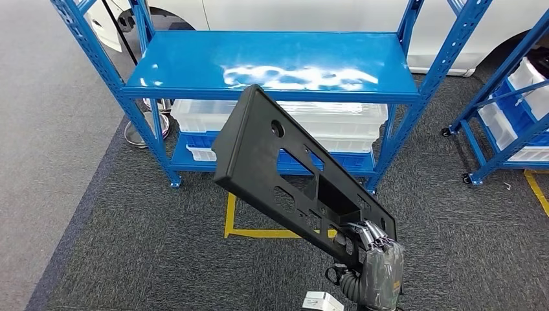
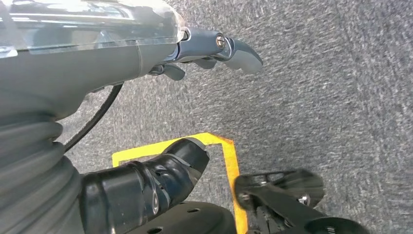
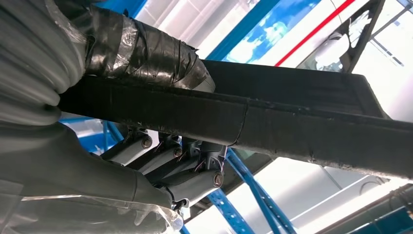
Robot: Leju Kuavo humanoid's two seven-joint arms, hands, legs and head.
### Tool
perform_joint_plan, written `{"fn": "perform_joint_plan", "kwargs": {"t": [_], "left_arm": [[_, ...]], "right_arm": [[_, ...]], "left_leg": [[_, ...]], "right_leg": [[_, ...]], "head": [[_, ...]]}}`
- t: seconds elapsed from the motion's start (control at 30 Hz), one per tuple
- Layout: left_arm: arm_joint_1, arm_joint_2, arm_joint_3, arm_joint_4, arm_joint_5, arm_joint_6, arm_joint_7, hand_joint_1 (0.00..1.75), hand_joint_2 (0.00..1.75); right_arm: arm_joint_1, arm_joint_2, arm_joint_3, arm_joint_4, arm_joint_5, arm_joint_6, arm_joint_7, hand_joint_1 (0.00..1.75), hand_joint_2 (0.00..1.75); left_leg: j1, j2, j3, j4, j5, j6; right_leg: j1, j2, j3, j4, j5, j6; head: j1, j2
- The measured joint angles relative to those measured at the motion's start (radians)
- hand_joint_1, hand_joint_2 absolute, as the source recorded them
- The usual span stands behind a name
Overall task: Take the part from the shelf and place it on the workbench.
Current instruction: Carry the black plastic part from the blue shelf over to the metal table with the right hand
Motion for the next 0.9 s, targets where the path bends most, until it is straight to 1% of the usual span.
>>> {"fn": "perform_joint_plan", "kwargs": {"t": [0.03, 0.07, 0.1, 0.13, 0.17, 0.2, 0.23, 0.27, 0.3, 0.33, 0.37, 0.4, 0.43, 0.47, 0.5, 0.53, 0.57, 0.6, 0.63, 0.67, 0.7, 0.73, 0.8, 0.83, 0.87, 0.9], "left_arm": [[0.001, 0.000, 0.002, 0.000, 0.000, 0.000, 0.000, 0.00, 1.75], [0.001, 0.000, 0.005, 0.000, 0.000, 0.000, 0.001, 0.00, 1.75], [0.001, 0.000, 0.006, 0.000, 0.000, 0.000, 0.002, 0.00, 1.75], [0.002, 0.000, 0.007, 0.000, 0.000, 0.000, 0.004, 0.00, 1.75], [0.003, 0.001, 0.008, 0.000, 0.000, 0.001, 0.006, 0.00, 1.75], [0.003, 0.001, 0.009, 0.000, -0.001, 0.001, 0.008, 0.00, 1.75], [0.004, 0.001, 0.009, 0.000, -0.001, 0.002, 0.009, 0.00, 1.75], [0.004, 0.001, 0.009, 0.000, -0.001, 0.002, 0.010, 0.00, 1.75], [0.003, 0.001, 0.010, 0.000, -0.002, 0.003, 0.011, 0.00, 1.75], [0.002, 0.001, 0.010, 0.000, -0.003, 0.003, 0.012, 0.00, 1.75], [0.003, 0.000, 0.010, 0.000, -0.003, 0.003, 0.012, 0.00, 1.75], [0.003, 0.000, 0.011, 0.000, -0.003, 0.002, 0.013, 0.00, 1.75], [0.004, -0.001, 0.011, 0.000, -0.003, 0.002, 0.013, 0.00, 1.75], [0.005, -0.001, 0.011, 0.000, -0.003, 0.002, 0.014, 0.00, 1.75], [0.006, -0.001, 0.012, 0.000, -0.004, 0.002, 0.014, 0.00, 1.75], [0.006, -0.001, 0.012, 0.000, -0.005, 0.002, 0.015, 0.00, 1.75], [0.006, -0.001, 0.012, 0.000, -0.006, 0.002, 0.015, 0.00, 1.75], [0.006, -0.001, 0.012, 0.000, -0.008, 0.001, 0.015, 0.00, 1.75], [0.005, -0.002, 0.013, 0.000, -0.009, 0.001, 0.015, 0.00, 1.75], [0.004, -0.002, 0.013, 0.000, -0.010, 0.001, 0.014, 0.00, 1.75], [0.004, -0.002, 0.013, 0.000, -0.010, 0.002, 0.014, 0.00, 1.75], [0.004, -0.002, 0.014, 0.000, -0.010, 0.002, 0.014, 0.00, 1.75], [0.003, -0.002, 0.015, 0.000, -0.010, 0.002, 0.014, 0.00, 1.75], [0.002, -0.002, 0.015, 0.000, -0.010, 0.002, 0.014, 0.00, 1.75], [0.002, -0.002, 0.015, 0.000, -0.010, 0.002, 0.014, 0.00, 1.75], [0.002, -0.002, 0.015, 0.000, -0.010, 0.002, 0.014, 0.00, 1.75]], "right_arm": [[0.002, 0.001, -0.001, 0.000, -0.007, 0.000, -0.006, 1.75, 1.75], [0.005, 0.003, -0.003, 0.000, -0.016, 0.000, -0.017, 1.75, 1.75], [0.009, 0.008, -0.008, -0.002, -0.028, 0.000, -0.034, 1.75, 1.75], [0.015, 0.017, -0.016, -0.005, -0.043, 0.000, -0.057, 1.75, 1.75], [0.019, 0.029, -0.026, -0.010, -0.060, 0.000, -0.082, 1.75, 1.75], [0.023, 0.042, -0.037, -0.016, -0.076, -0.001, -0.109, 1.75, 1.75], [0.028, 0.055, -0.050, -0.024, -0.092, -0.001, -0.133, 1.75, 1.75], [0.033, 0.068, -0.064, -0.033, -0.107, -0.002, -0.156, 1.75, 1.75], [0.039, 0.080, -0.078, -0.040, -0.120, -0.002, -0.174, 1.75, 1.75], [0.045, 0.091, -0.091, -0.048, -0.132, -0.002, -0.188, 1.75, 1.75], [0.049, 0.101, -0.104, -0.054, -0.142, -0.003, -0.199, 1.75, 1.75], [0.052, 0.109, -0.116, -0.059, -0.149, -0.003, -0.206, 1.75, 1.75], [0.054, 0.117, -0.128, -0.063, -0.155, -0.003, -0.211, 1.75, 1.75], [0.057, 0.124, -0.140, -0.066, -0.161, -0.003, -0.217, 1.75, 1.75], [0.061, 0.130, -0.152, -0.068, -0.165, -0.003, -0.222, 1.75, 1.75], [0.066, 0.137, -0.164, -0.070, -0.169, -0.003, -0.228, 1.75, 1.75], [0.070, 0.143, -0.176, -0.072, -0.173, -0.003, -0.234, 1.75, 1.75], [0.074, 0.150, -0.188, -0.074, -0.177, -0.003, -0.241, 1.75, 1.75], [0.075, 0.157, -0.200, -0.078, -0.180, -0.003, -0.248, 1.75, 1.75], [0.077, 0.164, -0.210, -0.082, -0.183, -0.003, -0.254, 1.75, 1.75], [0.078, 0.171, -0.220, -0.086, -0.186, -0.003, -0.260, 1.75, 1.75], [0.080, 0.177, -0.229, -0.089, -0.188, -0.003, -0.263, 1.75, 1.75], [0.084, 0.187, -0.241, -0.093, -0.190, -0.004, -0.264, 1.75, 1.75], [0.087, 0.191, -0.246, -0.095, -0.190, -0.004, -0.264, 1.75, 1.75], [0.088, 0.196, -0.249, -0.098, -0.190, -0.005, -0.265, 1.75, 1.75], [0.088, 0.200, -0.251, -0.100, -0.190, -0.005, -0.265, 1.75, 1.75]], "left_leg": [[0.000, -0.001, 0.009, 0.001, 0.011, 0.000], [0.000, -0.003, 0.035, -0.036, 0.037, 0.001], [0.000, -0.012, 0.075, -0.100, 0.069, 0.005], [0.000, -0.032, 0.115, -0.165, 0.090, 0.011], [0.001, -0.052, 0.145, -0.218, 0.103, 0.015], [0.001, -0.066, 0.163, -0.252, 0.106, 0.018], [0.000, -0.072, 0.170, -0.265, 0.101, 0.021], [0.001, -0.064, 0.169, -0.274, 0.101, 0.022], [0.003, -0.053, 0.170, -0.280, 0.101, 0.026], [0.006, -0.042, 0.170, -0.287, 0.103, 0.032], [0.009, -0.030, 0.169, -0.292, 0.106, 0.038], [0.010, -0.018, 0.168, -0.295, 0.109, 0.043], [0.009, -0.006, 0.166, -0.295, 0.110, 0.046], [0.009, 0.006, 0.164, -0.295, 0.110, 0.047], [0.009, 0.019, 0.163, -0.294, 0.110, 0.047], [0.009, 0.032, 0.163, -0.292, 0.110, 0.047], [0.009, 0.043, 0.163, -0.291, 0.109, 0.046], [0.010, 0.054, 0.163, -0.288, 0.108, 0.043], [0.008, 0.063, 0.164, -0.285, 0.105, 0.039], [0.006, 0.070, 0.164, -0.281, 0.103, 0.034], [0.004, 0.078, 0.164, -0.278, 0.101, 0.028], [0.001, 0.085, 0.164, -0.276, 0.100, 0.022], [0.002, 0.098, 0.165, -0.276, 0.099, 0.010], [0.004, 0.087, 0.162, -0.269, 0.090, 0.005], [0.006, 0.068, 0.153, -0.246, 0.070, 0.000], [0.008, 0.042, 0.135, -0.202, 0.039, -0.002]], "right_leg": [[0.000, 0.007, -0.005, 0.003, 0.002, 0.001], [0.000, 0.014, -0.008, 0.006, 0.003, 0.001], [0.000, 0.023, -0.011, 0.010, 0.004, 0.002], [0.001, 0.030, -0.015, 0.014, 0.004, 0.003], [0.001, 0.038, -0.019, 0.018, 0.005, 0.007], [0.001, 0.047, -0.024, 0.021, 0.007, 0.012], [0.000, 0.055, -0.030, 0.022, 0.011, 0.018], [0.000, 0.065, -0.034, 0.023, 0.015, 0.025], [0.000, 0.068, -0.038, 0.026, 0.014, 0.030], [0.001, 0.060, -0.046, 0.038, 0.006, 0.035], [0.002, 0.045, -0.060, 0.067, -0.015, 0.039], [0.002, 0.026, -0.083, 0.116, -0.046, 0.043], [0.002, 0.012, -0.113, 0.181, -0.081, 0.047], [0.000, 0.005, -0.142, 0.247, -0.111, 0.050], [-0.003, 0.002, -0.161, 0.293, -0.125, 0.053], [-0.006, 0.000, -0.161, 0.302, -0.119, 0.056], [-0.008, -0.005, -0.143, 0.272, -0.095, 0.058], [-0.011, -0.016, -0.107, 0.209, -0.060, 0.059], [-0.010, -0.038, -0.068, 0.137, -0.033, 0.058], [-0.007, -0.054, -0.040, 0.081, -0.016, 0.055], [-0.004, -0.066, -0.024, 0.044, -0.008, 0.050], [0.000, -0.070, -0.023, 0.033, -0.010, 0.043], [0.001, -0.050, -0.030, 0.032, -0.005, 0.029], [0.000, -0.041, -0.032, 0.030, -0.001, 0.021], [-0.001, -0.032, -0.034, 0.028, 0.003, 0.014], [-0.002, -0.024, -0.037, 0.026, 0.007, 0.008]], "head": [[0.000, 0.000], [0.000, 0.000], [0.000, 0.000], [0.000, 0.000], [0.000, 0.000], [0.000, 0.000], [0.000, 0.000], [0.000, 0.000], [-0.001, 0.000], [0.000, 0.000], [0.001, 0.000], [0.002, 0.000], [0.003, 0.000], [0.004, 0.000], [0.004, 0.000], [0.004, 0.000], [0.004, 0.000], [0.004, 0.000], [0.004, 0.000], [0.004, 0.000], [0.003, 0.000], [0.003, 0.000], [0.002, 0.000], [0.003, 0.000], [0.002, 0.000], [0.002, 0.000]]}}
